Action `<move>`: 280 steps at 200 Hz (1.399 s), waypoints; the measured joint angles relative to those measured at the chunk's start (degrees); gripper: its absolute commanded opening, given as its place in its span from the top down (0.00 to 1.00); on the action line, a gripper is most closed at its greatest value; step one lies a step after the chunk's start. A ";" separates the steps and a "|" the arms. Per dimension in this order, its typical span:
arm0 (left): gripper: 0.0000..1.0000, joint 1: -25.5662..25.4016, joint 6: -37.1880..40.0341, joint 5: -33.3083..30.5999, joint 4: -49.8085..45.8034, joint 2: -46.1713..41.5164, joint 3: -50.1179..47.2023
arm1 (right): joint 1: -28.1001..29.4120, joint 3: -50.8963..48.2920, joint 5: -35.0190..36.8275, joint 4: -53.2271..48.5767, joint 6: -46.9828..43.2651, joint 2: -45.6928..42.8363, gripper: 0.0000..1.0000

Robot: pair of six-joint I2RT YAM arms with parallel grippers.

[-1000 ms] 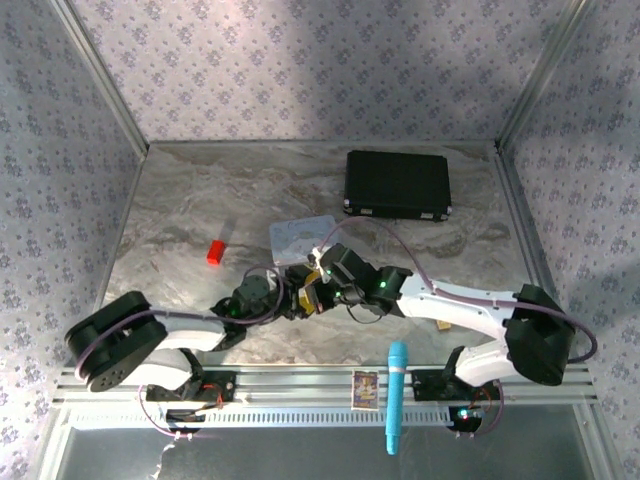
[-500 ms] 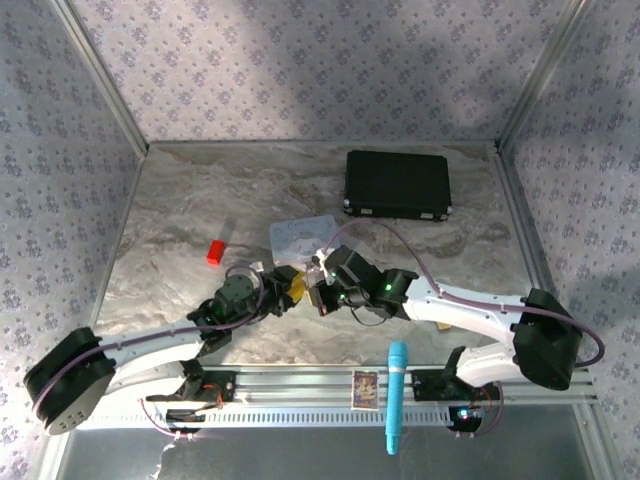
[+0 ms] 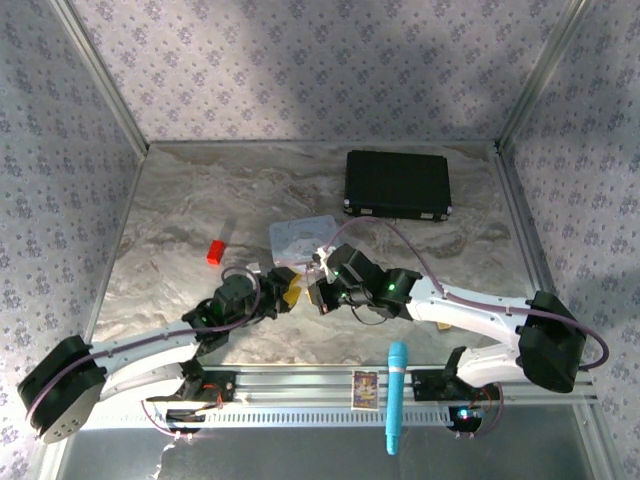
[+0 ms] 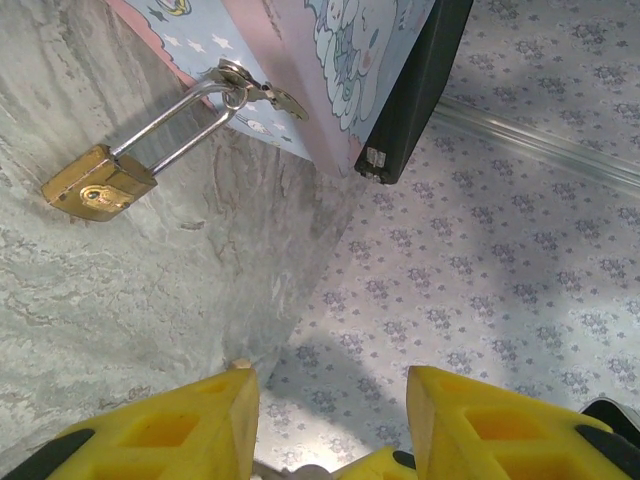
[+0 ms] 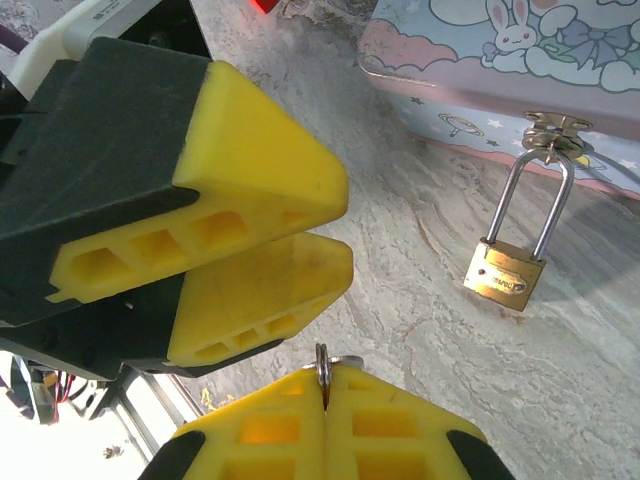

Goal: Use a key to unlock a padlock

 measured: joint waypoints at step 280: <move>0.60 -0.46 -1.49 -1.75 0.42 -1.27 -0.02 | 1.01 2.32 -3.96 5.53 1.03 4.13 1.00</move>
